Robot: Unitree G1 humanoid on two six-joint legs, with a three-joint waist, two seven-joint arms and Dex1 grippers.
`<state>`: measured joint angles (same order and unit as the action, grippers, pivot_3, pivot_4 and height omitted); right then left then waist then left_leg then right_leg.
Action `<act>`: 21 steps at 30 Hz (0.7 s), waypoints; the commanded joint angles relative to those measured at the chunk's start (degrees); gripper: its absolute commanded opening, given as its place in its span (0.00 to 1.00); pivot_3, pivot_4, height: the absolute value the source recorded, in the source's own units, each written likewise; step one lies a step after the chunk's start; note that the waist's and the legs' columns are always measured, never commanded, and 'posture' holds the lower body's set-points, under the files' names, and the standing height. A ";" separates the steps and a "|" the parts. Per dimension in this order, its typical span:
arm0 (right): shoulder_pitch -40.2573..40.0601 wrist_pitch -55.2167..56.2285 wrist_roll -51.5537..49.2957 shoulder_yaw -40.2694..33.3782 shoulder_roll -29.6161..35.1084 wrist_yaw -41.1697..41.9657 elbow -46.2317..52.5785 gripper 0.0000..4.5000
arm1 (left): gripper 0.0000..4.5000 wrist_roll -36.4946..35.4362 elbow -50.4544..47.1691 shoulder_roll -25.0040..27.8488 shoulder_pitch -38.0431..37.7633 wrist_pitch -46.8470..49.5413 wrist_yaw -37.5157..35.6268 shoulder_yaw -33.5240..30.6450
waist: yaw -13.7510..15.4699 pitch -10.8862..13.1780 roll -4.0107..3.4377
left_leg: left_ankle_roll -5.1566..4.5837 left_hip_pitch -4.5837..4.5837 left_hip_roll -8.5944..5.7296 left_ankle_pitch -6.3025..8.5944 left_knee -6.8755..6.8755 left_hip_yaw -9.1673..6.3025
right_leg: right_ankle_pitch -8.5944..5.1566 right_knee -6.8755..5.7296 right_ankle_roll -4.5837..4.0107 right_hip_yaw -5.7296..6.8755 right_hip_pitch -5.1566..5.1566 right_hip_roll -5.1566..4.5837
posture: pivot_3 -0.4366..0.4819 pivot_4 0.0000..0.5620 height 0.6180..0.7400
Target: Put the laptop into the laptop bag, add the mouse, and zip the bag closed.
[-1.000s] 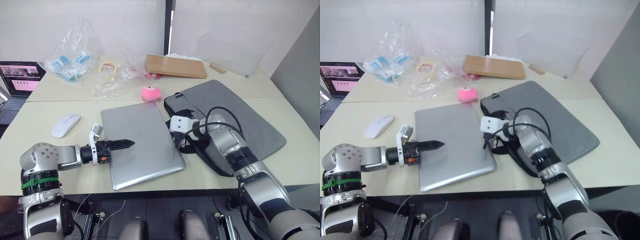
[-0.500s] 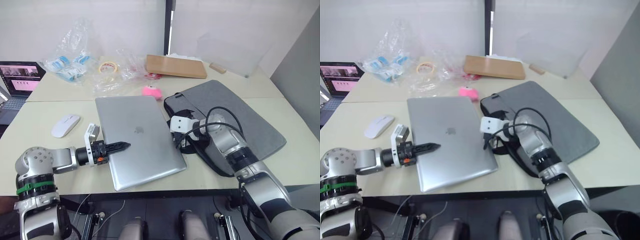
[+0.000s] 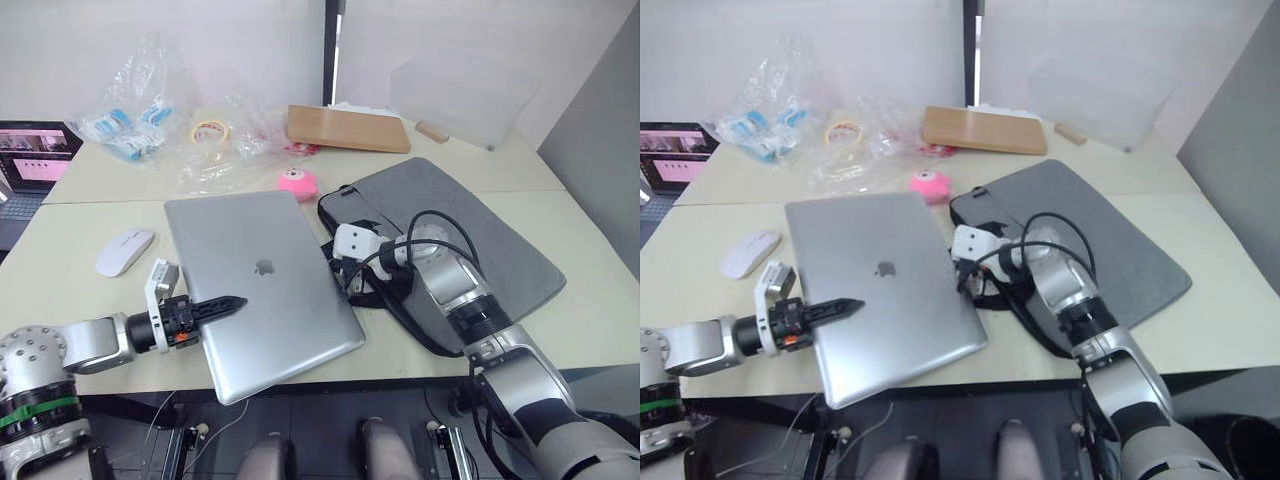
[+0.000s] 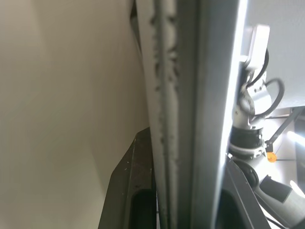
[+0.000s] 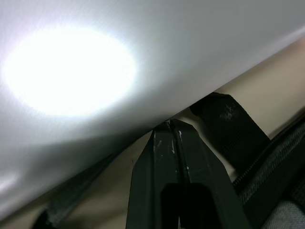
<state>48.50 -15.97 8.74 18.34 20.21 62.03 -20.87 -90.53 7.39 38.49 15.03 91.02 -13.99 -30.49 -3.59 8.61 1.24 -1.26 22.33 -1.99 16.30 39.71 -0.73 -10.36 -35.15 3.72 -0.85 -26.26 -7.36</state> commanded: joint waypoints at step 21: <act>-13.87 -28.18 -7.94 -10.15 18.80 -9.60 36.11 0.99 | 0.08 -22.47 -15.90 7.11 -11.91 -21.21 0.05 7.14 | 2.56 0.03 -0.01 | -0.08 -0.05 -0.14 0.03 0.03 0.20 | -0.06 0.19 -0.14 0.02 0.07 0.00 | 0.48 0.27 1.00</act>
<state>34.67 -43.03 1.49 8.92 38.87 53.40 12.13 -109.30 -6.87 46.02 2.29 70.17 -9.55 -22.27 -1.03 8.64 1.23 -1.37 22.25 -2.13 16.35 39.73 -0.50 -10.44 -34.95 3.56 -0.84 -26.18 -7.36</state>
